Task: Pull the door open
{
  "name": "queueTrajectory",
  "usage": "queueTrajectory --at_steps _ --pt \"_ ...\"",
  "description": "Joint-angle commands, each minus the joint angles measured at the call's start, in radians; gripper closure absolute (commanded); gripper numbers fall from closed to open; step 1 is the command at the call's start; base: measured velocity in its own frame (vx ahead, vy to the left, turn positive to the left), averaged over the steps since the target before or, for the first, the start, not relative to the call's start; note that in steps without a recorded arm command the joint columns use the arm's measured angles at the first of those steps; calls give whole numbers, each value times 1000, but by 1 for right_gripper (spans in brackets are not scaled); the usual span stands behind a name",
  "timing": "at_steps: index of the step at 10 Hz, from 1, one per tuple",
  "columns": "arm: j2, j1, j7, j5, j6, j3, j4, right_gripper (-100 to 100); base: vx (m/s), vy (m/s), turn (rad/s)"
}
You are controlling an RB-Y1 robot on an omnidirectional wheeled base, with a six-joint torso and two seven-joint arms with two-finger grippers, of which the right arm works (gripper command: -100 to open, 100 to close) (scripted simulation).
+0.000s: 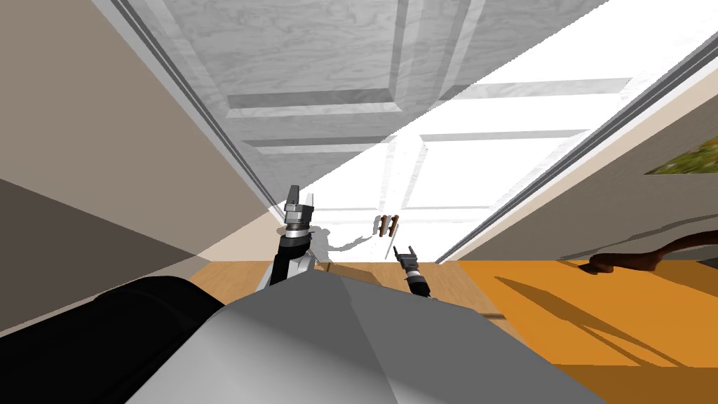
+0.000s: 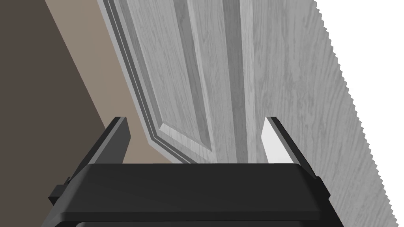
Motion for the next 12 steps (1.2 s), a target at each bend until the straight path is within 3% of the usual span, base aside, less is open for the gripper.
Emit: queueTrajectory --at_steps 1,2,5,6,7,8,9,12 --pt "0 0 0 0 0 0 0 -100 82 -14 7" --pt "-23 13 2 -11 -3 -8 15 -100 -80 17 11" --pt "-63 33 1 -35 -6 -21 39 -100 -160 32 4" --pt "-63 33 1 -35 -6 -21 39 -100 -133 27 -2" --pt "-92 47 0 -54 -9 -30 58 -100 -117 16 6" --pt "-92 47 0 -54 -9 -30 58 -100 -95 9 3" --pt "-120 59 -1 -74 -12 -38 76 -100 -103 -5 5" --pt "-156 75 -3 -102 -16 -50 102 -100 -89 -13 3"
